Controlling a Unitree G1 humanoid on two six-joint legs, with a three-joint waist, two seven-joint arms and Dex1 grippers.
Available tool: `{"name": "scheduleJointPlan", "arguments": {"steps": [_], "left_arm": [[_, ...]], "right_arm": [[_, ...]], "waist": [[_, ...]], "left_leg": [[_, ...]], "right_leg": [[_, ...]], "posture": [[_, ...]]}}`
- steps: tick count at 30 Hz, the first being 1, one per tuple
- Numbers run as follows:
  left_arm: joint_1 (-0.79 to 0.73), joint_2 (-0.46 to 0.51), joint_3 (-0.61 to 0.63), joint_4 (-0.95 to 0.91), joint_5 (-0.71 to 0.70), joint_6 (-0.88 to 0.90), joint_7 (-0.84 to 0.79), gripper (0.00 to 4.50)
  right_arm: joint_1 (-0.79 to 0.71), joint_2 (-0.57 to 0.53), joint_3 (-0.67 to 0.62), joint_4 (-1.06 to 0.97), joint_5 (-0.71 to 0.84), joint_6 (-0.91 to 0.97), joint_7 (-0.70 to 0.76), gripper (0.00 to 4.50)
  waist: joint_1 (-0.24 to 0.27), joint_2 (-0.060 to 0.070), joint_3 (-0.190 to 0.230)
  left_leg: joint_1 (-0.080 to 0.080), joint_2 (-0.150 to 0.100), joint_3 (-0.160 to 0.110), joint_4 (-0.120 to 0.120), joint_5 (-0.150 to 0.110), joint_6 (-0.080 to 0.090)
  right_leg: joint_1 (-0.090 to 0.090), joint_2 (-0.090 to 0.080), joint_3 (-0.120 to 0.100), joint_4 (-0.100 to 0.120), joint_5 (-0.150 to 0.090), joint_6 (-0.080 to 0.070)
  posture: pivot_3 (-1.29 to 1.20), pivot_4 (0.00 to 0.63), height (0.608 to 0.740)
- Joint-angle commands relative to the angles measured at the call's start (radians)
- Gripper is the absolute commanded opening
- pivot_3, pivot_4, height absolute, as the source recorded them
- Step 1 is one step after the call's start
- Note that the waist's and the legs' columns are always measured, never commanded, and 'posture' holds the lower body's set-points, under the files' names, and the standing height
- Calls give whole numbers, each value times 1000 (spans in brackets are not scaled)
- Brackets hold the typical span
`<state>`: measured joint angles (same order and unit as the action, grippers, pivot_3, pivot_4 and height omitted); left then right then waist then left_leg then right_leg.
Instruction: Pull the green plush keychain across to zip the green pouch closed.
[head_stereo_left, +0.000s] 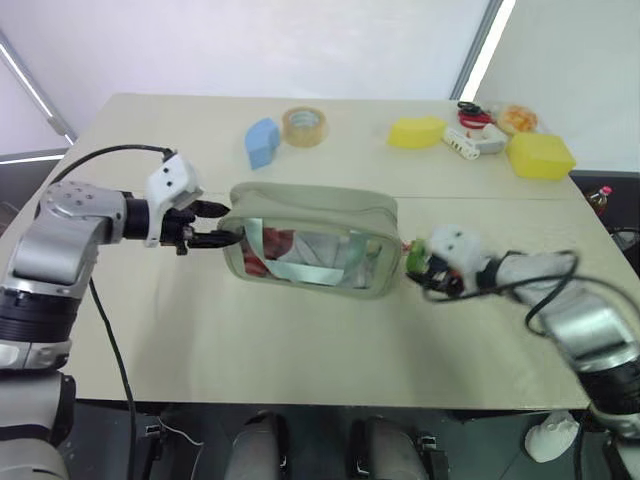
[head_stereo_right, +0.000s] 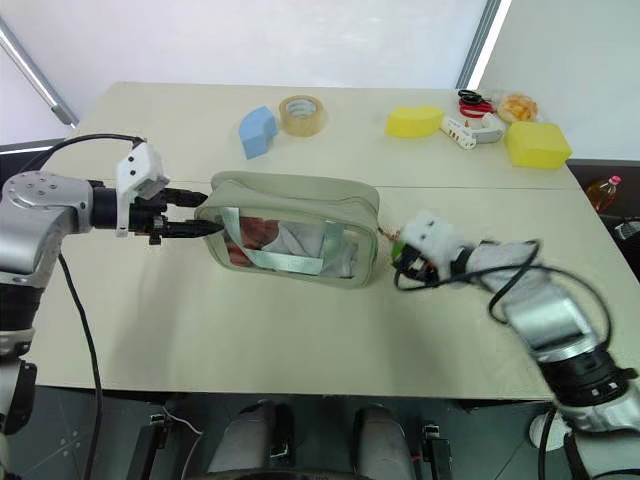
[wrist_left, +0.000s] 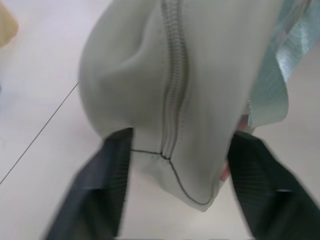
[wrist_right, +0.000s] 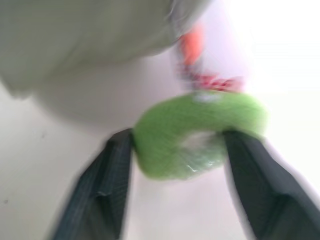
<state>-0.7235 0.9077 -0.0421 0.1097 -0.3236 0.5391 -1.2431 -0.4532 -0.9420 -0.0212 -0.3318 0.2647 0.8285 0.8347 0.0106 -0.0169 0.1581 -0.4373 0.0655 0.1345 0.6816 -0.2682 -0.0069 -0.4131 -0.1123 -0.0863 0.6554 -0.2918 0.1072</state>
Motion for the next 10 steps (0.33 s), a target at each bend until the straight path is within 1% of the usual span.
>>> {"name": "scheduleJointPlan", "arguments": {"steps": [1,3,6,8,10], "left_arm": [[-58,57,80,43,-30,10,-22,4497],[-84,78,83,94,-14,11,-16,4497],[-106,101,96,118,-46,47,-54,4497],[-117,91,123,118,-73,70,-45,4497],[-118,80,126,127,-60,46,-17,4497]], "right_arm": [[-70,-56,-159,-74,173,120,94,4487],[-114,-65,-205,-112,281,197,128,4487],[-183,-57,-243,-142,416,313,134,4487],[-236,-25,-252,-148,478,366,95,4487],[-254,5,-246,-149,488,386,43,4487]], "waist": [[1,0,0],[-1,0,0],[-1,0,0],[0,0,0],[0,0,0]], "left_leg": [[0,0,0,0,0,0],[0,0,0,0,0,0],[1,0,0,0,0,0],[1,0,0,0,-1,1],[1,0,0,0,-1,1]], "right_leg": [[0,0,0,0,0,0],[0,0,0,0,0,0],[1,0,0,0,0,0],[1,0,0,0,0,0],[1,0,0,0,0,0]], "posture": [[0,150,740],[0,150,740],[0,150,740],[0,150,740],[0,150,740]]}}
